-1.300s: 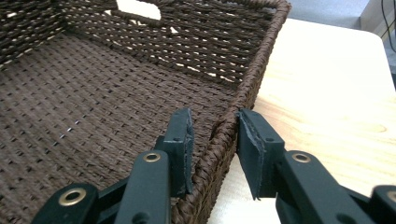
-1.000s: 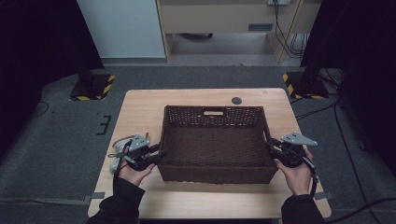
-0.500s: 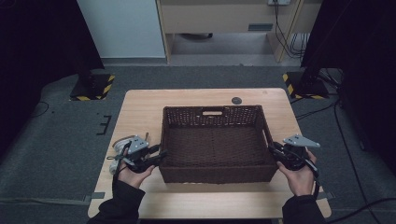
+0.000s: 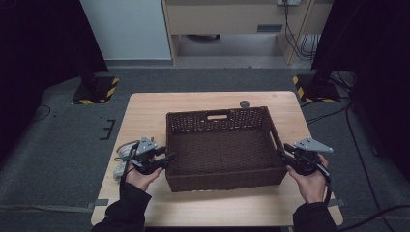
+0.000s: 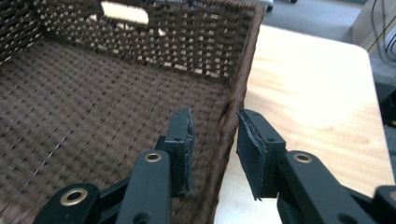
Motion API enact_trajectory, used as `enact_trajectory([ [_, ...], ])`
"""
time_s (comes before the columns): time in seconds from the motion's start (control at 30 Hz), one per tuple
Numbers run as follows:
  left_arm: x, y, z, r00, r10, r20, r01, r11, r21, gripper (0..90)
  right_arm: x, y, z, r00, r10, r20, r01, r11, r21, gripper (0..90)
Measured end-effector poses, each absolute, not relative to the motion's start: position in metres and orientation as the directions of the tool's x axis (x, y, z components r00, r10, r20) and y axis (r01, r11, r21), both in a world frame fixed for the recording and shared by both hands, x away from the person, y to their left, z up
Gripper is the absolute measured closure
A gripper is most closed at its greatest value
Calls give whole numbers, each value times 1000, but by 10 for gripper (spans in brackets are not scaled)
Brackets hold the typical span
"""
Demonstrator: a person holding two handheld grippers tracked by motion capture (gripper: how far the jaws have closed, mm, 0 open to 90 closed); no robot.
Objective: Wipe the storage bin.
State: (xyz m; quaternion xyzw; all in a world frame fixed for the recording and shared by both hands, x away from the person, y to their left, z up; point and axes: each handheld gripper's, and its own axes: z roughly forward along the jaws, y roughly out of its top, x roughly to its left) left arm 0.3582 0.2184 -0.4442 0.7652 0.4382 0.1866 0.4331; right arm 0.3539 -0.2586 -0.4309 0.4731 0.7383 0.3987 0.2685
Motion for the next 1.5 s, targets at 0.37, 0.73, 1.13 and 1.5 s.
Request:
enact_trajectory([
  [0.37,356,227,-424,548,830,-102,476,-209,854,519,360,-259,-435,-370,928,-41,525,245,815,788],
  [0.73,363,217,-439,550,833,-63,498,-266,825,529,363,-260,-429,-377,924,-69,476,257,841,706],
  [1.13,359,218,-434,559,826,-80,491,-252,834,558,363,-262,-435,-367,928,-70,529,270,804,804],
  [1.5,362,217,-440,535,842,-73,488,-238,840,538,369,-259,-434,-359,929,-87,485,266,833,682],
])
